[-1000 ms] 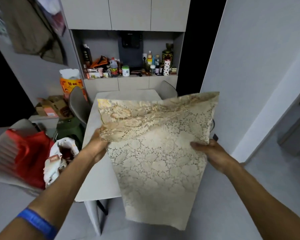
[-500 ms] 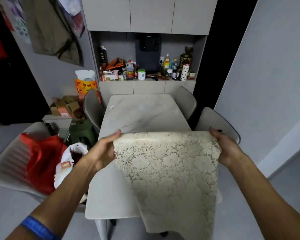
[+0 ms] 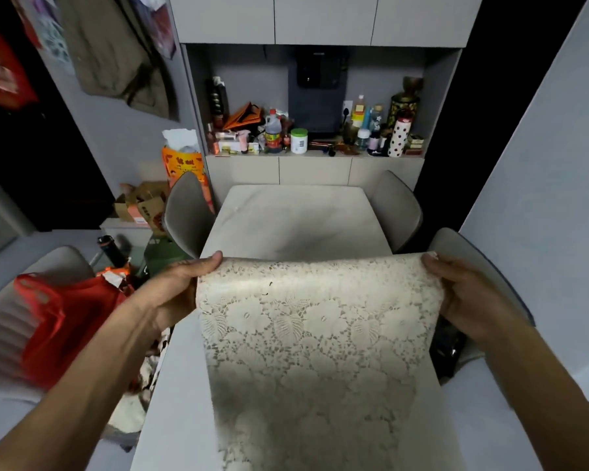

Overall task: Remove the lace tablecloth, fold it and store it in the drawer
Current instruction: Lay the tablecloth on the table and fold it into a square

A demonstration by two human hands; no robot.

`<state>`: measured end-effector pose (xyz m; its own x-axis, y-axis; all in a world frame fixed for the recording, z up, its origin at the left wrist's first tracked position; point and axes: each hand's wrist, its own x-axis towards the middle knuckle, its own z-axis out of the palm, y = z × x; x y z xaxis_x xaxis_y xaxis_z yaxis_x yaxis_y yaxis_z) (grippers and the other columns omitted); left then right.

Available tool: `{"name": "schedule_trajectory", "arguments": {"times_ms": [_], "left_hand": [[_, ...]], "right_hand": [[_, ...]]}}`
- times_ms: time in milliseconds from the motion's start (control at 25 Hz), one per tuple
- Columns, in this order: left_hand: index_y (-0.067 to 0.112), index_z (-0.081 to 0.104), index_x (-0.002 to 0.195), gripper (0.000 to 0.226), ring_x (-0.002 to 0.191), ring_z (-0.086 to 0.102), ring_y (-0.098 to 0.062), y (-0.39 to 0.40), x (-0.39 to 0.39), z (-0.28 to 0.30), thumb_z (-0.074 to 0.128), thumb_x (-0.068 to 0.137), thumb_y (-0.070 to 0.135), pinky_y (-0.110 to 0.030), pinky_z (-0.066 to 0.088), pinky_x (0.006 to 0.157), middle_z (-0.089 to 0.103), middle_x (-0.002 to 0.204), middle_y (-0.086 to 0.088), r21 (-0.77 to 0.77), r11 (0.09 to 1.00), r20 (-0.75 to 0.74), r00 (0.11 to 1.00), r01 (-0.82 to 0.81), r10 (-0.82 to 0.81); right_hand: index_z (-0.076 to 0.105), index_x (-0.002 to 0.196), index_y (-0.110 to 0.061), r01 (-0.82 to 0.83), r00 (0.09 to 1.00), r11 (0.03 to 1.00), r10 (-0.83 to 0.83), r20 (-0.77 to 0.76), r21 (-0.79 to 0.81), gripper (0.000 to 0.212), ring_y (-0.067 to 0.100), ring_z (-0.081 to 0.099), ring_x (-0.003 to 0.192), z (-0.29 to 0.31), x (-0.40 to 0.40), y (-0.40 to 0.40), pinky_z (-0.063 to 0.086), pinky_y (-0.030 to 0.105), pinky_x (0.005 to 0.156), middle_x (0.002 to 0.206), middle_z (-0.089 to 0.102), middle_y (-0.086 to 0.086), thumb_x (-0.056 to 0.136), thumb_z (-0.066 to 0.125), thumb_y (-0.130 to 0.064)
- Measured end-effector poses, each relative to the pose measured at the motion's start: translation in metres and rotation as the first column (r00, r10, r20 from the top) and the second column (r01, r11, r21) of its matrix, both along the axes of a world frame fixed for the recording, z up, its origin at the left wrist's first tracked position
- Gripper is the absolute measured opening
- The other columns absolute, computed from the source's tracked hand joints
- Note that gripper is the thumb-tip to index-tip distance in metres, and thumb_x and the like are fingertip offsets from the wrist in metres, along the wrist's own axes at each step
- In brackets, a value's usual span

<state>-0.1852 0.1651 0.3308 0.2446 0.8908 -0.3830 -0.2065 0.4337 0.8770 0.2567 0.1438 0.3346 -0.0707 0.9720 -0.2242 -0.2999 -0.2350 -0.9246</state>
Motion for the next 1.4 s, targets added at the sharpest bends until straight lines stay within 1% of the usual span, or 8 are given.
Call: {"name": "schedule_trajectory", "arguments": {"times_ms": [240,320,440,640,920,1120,1280,1400], "left_hand": [[0.006,0.065,0.093,0.013,0.065,0.054,-0.015,0.124,0.025,-0.008,0.074,0.084,0.011,-0.026,0.041,0.061,0.063,0.078,-0.006,-0.051,0.991,-0.56,0.825,-0.127,0.077],[0.01,0.059,0.084,0.011,0.053,0.052,-0.012,0.178,0.037,0.004,0.068,0.089,0.007,-0.024,0.042,0.048,0.054,0.071,-0.006,0.036,0.979,-0.485,0.853,-0.2,0.192],[0.016,0.065,0.075,0.019,0.057,0.065,-0.007,0.248,0.031,0.062,0.065,0.09,0.004,-0.021,0.056,0.054,0.067,0.066,0.002,0.365,0.861,-0.211,0.87,-0.353,0.446],[0.022,0.077,0.075,0.013,0.075,0.073,-0.015,0.269,-0.002,0.113,0.071,0.083,0.013,-0.023,0.059,0.068,0.076,0.076,0.003,0.643,0.741,-0.147,0.918,-0.194,0.368],[0.012,0.07,0.08,0.027,0.082,0.064,-0.021,0.193,-0.006,-0.117,0.056,0.086,-0.011,-0.036,0.055,0.075,0.071,0.077,-0.002,0.159,0.958,-0.327,0.903,-0.239,0.279],[0.0,0.062,0.09,0.012,0.089,0.058,-0.028,0.115,-0.012,-0.293,0.072,0.086,0.006,-0.044,0.052,0.084,0.06,0.09,-0.015,-0.409,0.87,-0.503,0.864,-0.274,0.035],[-0.001,0.064,0.099,0.032,0.075,0.05,-0.022,0.083,-0.017,-0.351,0.08,0.08,0.019,-0.039,0.06,0.064,0.043,0.079,-0.011,-0.554,0.785,-0.471,0.882,-0.277,-0.021],[-0.002,0.066,0.09,0.007,0.07,0.049,-0.022,0.094,-0.02,-0.36,0.068,0.084,0.0,-0.046,0.062,0.071,0.043,0.074,-0.009,-0.543,0.786,-0.41,0.91,-0.295,0.058]], "right_hand": [[0.064,0.089,-0.015,0.173,0.837,0.965,-0.038,0.546,-0.198,0.011,0.02,0.055,0.065,-0.017,-0.015,0.15,0.045,0.029,0.059,0.075,0.06,0.006,0.09,0.067,-0.026],[0.058,0.083,-0.014,0.249,0.897,0.954,-0.163,0.412,-0.165,0.014,0.014,0.05,0.049,-0.005,-0.034,0.202,0.043,0.024,0.046,0.062,0.056,0.003,0.092,0.066,-0.021],[0.062,0.095,-0.017,0.348,0.928,0.933,-0.356,0.11,0.089,0.002,0.013,0.067,0.073,0.055,-0.055,0.263,0.055,0.03,0.069,0.085,0.068,0.0,0.094,0.06,-0.019],[0.067,0.084,-0.018,0.379,0.921,0.856,-0.387,-0.051,0.352,0.012,0.017,0.071,0.078,0.111,-0.052,0.279,0.06,0.031,0.077,0.081,0.074,0.0,0.086,0.064,-0.007],[0.063,0.093,-0.008,0.277,0.955,0.948,-0.254,0.155,-0.157,0.015,0.025,0.064,0.084,-0.109,-0.052,0.209,0.056,0.036,0.07,0.088,0.071,0.007,0.09,0.052,0.002],[0.061,0.101,-0.011,0.168,0.92,0.656,0.164,0.356,-0.736,0.021,0.032,0.062,0.088,-0.277,-0.074,0.131,0.052,0.047,0.088,0.098,0.064,0.013,0.083,0.073,-0.015],[0.059,0.109,-0.016,0.187,0.853,0.584,0.302,0.425,-0.79,0.03,0.031,0.068,0.07,-0.329,-0.086,0.113,0.054,0.032,0.058,0.102,0.066,0.016,0.085,0.071,-0.029],[0.062,0.11,-0.013,0.244,0.877,0.656,0.164,0.451,-0.714,0.021,0.033,0.067,0.063,-0.339,-0.086,0.125,0.055,0.03,0.051,0.1,0.066,0.021,0.089,0.065,-0.012]]}}
